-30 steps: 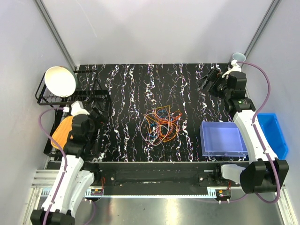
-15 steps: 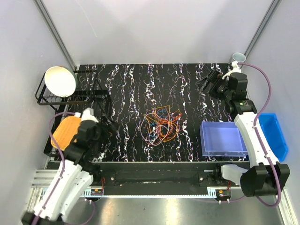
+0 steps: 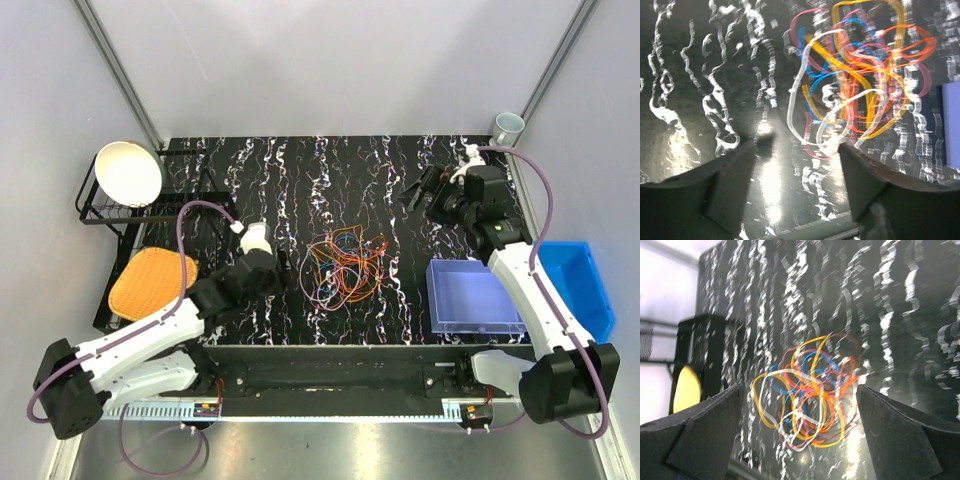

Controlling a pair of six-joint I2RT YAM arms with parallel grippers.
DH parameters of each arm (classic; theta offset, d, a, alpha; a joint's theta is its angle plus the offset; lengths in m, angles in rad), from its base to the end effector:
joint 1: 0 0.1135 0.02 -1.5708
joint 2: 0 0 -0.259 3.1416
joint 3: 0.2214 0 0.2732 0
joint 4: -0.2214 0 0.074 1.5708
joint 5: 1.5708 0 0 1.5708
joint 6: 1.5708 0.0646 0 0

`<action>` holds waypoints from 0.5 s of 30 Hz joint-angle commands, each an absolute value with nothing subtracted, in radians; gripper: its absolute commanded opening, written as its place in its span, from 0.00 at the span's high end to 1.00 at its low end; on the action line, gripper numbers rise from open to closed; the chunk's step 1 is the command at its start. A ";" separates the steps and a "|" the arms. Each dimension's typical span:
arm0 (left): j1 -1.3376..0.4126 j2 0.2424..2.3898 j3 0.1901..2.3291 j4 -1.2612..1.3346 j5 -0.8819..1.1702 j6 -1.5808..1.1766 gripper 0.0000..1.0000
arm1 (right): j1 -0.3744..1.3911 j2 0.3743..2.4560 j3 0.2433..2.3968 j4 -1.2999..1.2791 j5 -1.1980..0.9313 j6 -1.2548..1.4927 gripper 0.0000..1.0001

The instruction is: Untangle the cables

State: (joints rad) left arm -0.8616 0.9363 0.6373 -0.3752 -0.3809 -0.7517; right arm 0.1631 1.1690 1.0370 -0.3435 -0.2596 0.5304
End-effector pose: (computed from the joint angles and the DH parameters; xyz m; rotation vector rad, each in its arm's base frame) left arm 0.1768 -0.1692 0.2173 -0.0836 2.2283 -0.4748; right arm 0.3053 0.0670 0.3138 0.2186 2.0903 0.6914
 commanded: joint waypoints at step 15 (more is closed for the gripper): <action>-0.825 1.219 0.650 -0.026 -0.316 -0.578 0.38 | 0.296 1.089 0.982 -0.330 -0.319 0.575 0.00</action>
